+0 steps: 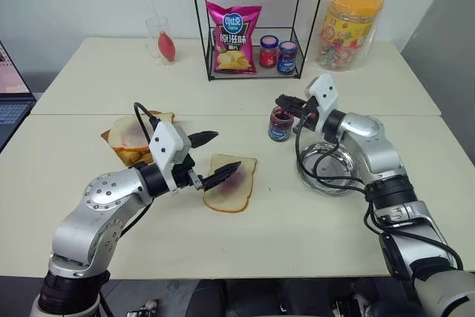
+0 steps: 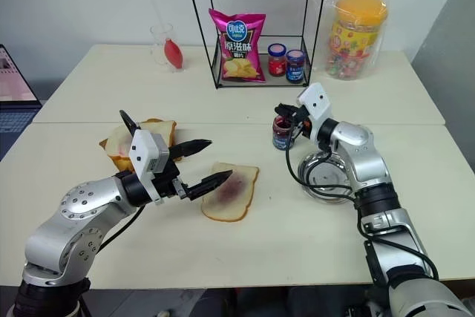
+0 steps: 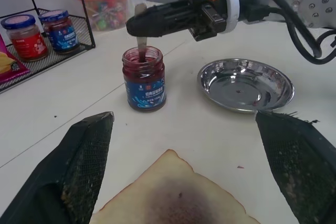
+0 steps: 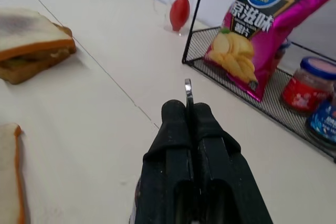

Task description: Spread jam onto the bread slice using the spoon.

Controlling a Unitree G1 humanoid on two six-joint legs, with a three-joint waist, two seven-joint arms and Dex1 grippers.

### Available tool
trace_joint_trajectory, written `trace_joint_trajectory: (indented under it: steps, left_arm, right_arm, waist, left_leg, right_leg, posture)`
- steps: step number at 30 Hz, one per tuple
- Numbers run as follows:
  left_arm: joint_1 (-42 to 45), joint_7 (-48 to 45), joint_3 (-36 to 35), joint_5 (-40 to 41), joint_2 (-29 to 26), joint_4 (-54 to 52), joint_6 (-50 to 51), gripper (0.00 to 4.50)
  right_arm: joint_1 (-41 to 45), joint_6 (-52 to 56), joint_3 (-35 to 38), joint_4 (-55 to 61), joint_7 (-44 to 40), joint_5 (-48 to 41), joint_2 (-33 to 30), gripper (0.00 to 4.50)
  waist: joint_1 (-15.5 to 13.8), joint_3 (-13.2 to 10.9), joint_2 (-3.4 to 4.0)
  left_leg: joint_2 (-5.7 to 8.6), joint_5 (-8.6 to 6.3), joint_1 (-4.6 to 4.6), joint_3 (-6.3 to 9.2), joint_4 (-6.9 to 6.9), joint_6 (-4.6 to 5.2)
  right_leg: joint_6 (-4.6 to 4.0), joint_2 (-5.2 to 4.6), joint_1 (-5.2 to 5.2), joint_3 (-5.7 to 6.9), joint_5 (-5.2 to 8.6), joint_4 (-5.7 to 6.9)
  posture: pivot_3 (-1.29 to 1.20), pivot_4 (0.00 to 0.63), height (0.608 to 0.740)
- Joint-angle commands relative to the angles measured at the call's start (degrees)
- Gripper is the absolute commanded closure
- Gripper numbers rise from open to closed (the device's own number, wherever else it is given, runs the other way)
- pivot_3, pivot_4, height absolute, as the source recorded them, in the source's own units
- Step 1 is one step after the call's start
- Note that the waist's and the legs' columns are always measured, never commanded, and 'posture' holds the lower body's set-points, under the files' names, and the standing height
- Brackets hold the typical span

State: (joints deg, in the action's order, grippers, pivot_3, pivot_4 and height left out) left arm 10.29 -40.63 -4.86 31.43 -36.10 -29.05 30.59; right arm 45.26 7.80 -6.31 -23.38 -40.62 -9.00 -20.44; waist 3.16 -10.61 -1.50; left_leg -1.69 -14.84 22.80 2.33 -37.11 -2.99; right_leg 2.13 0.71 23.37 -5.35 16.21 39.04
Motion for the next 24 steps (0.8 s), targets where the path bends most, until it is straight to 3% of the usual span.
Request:
trace_joint_trajectory:
  steps: [1, 9, 24]
  left_arm:
    - [0.4, 0.0, -0.1, -0.3, -0.1, -0.2, -0.5, 0.0]
    - [1.1, -0.6, 0.1, -0.7, -0.3, 0.5, -0.7, 0.0]
    - [2.0, -0.6, 1.1, -1.3, 0.3, 0.8, -0.9, 0.0]
  right_arm:
    - [1.2, 2.0, 1.5, 0.1, 1.2, -0.6, 1.1, 4.47]
    - [2.8, 15.9, 8.9, -0.5, 4.2, -8.6, 4.5, 4.47]
    - [6.7, 27.5, 19.4, -0.2, 10.1, -18.0, 6.7, 4.47]
  waist:
    - [0.0, 0.0, 0.0]
    - [0.0, 0.0, 0.0]
    - [0.1, 0.0, 0.01]
  left_leg:
    - [-0.01, 0.0, 0.0, 0.01, 0.0, 0.0]
    - [-0.01, 0.0, -0.01, 0.04, -0.04, 0.0]
    - [0.0, 0.0, 0.0, 0.01, -0.03, 0.0]
  right_leg:
    - [0.0, 0.0, 0.0, 0.01, 0.0, 0.0]
    - [-0.03, 0.0, -0.01, 0.04, -0.02, 0.05]
    - [-0.03, 0.0, -0.01, 0.03, -0.03, 0.04]
  posture:
    - [0.0, 0.15, 0.74]
    - [0.0, 0.15, 0.74]
    - [0.0, 0.15, 0.74]
